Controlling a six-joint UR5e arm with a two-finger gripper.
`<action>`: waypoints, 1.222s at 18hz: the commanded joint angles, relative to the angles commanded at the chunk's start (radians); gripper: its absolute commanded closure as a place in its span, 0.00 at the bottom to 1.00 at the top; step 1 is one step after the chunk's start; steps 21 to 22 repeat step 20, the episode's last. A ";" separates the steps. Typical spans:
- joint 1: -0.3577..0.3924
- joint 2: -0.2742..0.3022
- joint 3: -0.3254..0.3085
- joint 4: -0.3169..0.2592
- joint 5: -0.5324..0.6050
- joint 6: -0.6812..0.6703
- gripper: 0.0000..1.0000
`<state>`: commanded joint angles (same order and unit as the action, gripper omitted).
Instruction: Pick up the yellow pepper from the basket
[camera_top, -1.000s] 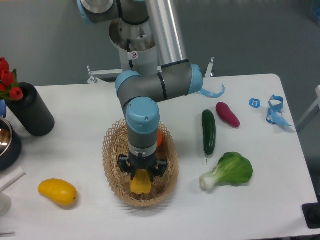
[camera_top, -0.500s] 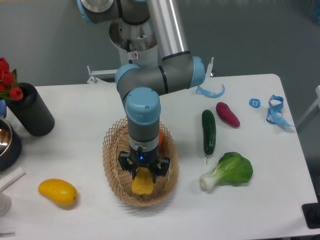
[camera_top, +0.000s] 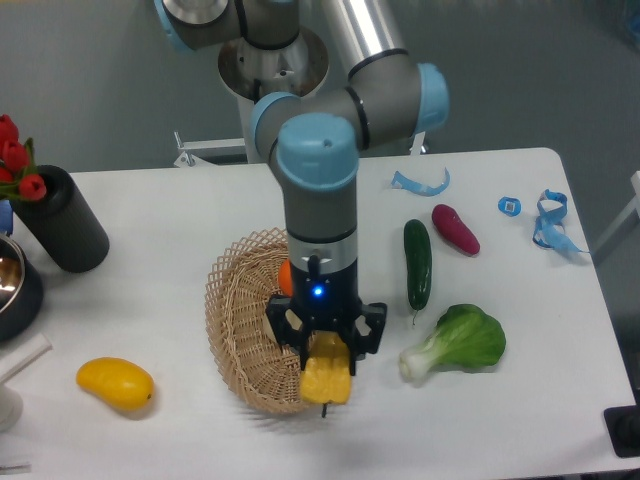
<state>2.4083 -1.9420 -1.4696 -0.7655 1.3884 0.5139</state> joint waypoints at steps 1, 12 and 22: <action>0.011 0.000 0.000 0.000 -0.015 0.002 0.67; 0.023 0.002 0.011 0.000 -0.017 0.012 0.67; 0.025 0.008 0.009 -0.002 -0.020 0.012 0.67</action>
